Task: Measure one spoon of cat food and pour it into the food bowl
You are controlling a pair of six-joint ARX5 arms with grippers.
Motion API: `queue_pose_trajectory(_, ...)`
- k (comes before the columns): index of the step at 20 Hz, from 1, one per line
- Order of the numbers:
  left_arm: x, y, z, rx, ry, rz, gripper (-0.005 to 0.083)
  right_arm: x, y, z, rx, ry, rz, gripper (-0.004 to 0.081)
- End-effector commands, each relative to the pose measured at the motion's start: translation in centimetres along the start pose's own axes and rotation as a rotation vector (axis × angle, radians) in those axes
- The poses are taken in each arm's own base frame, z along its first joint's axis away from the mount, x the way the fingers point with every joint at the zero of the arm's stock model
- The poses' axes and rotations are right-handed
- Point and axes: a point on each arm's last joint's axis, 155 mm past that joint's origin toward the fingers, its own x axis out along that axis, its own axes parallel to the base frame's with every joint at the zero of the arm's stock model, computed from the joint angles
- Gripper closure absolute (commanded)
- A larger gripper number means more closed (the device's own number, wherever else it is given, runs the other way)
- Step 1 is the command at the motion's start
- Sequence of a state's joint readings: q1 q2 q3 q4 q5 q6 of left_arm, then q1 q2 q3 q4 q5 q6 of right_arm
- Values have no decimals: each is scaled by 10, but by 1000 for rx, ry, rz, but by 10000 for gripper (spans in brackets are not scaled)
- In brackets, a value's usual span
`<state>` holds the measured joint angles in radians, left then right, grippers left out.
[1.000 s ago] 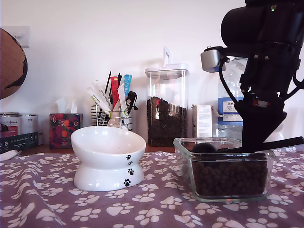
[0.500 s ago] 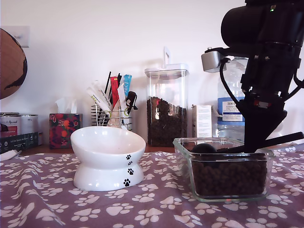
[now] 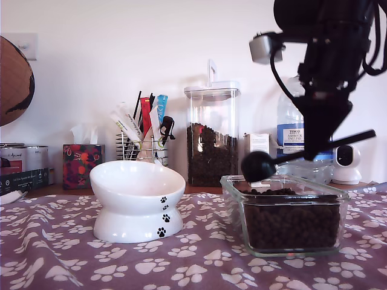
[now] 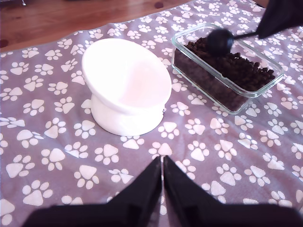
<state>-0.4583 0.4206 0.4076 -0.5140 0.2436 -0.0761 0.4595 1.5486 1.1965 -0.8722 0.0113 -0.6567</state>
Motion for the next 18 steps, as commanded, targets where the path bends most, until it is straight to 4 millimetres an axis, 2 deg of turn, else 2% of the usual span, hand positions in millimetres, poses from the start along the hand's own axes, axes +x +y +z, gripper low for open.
queue_pose_trajectory(1,1,-1,-1,-2,-1,-6,796,1,4,-3,74,20,16,783)
queue_pose_trajectory(5,1,-3,1,1,-10,-17,795,-1,3,-18,332,65,32,783)
queue_pose_trajectory(7,1,-3,2,1,-12,-17,795,-1,8,-19,437,60,78,783)
queue_pose_trajectory(10,1,-6,4,-33,-22,-31,795,-4,19,-7,660,11,194,783)
queue_pose_trajectory(13,0,-11,15,-65,-62,-63,795,-11,27,7,843,-47,350,783)
queue_pose_trajectory(18,-2,-16,40,-102,-154,-93,796,-40,31,28,962,-195,655,783)
